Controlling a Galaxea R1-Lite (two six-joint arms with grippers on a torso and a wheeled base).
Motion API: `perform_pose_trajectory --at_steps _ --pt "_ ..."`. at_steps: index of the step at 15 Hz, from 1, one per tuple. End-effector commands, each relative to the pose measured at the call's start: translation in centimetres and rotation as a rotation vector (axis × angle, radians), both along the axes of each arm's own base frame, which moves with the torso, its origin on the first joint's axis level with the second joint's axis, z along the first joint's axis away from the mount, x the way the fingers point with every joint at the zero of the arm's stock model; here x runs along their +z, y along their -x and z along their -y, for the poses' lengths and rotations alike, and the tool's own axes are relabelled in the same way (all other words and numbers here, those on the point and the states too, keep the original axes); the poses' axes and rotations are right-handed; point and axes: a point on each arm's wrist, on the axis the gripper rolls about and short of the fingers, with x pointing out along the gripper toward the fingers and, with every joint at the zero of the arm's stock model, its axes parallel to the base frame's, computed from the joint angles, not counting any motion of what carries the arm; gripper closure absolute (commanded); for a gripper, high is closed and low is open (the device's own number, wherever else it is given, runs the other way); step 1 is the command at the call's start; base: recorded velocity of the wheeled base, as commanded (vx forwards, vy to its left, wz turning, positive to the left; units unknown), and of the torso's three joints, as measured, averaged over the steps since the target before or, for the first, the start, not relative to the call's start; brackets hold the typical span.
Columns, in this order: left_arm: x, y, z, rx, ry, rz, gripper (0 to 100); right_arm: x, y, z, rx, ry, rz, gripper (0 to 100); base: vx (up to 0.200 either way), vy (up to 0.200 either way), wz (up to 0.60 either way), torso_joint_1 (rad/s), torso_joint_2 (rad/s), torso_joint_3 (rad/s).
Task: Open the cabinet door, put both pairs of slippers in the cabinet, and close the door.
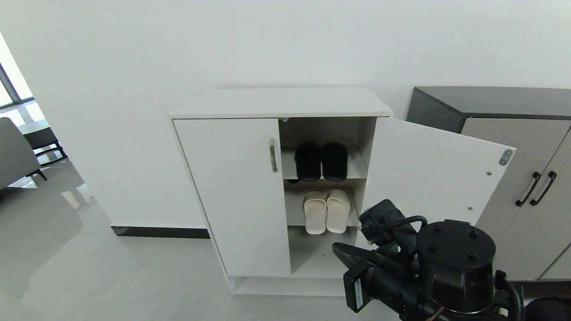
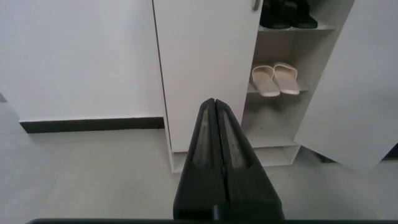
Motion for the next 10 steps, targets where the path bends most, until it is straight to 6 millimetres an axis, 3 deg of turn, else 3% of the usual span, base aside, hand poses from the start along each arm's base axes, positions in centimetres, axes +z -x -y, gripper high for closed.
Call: perform_pose_trajectory --at_steps 1,10 --pt "0.01 -0.01 0.0 0.0 0.0 -0.001 100 -0.1 -0.02 -0.05 0.001 0.003 -0.002 100 0.0 0.0 0.0 0.203 -0.47 -0.266" --pt "0.01 -0.01 0.0 0.0 -0.001 -0.001 100 -0.53 0.1 0.09 0.009 0.017 -0.014 100 0.0 0.0 0.0 0.22 -0.5 -0.283"
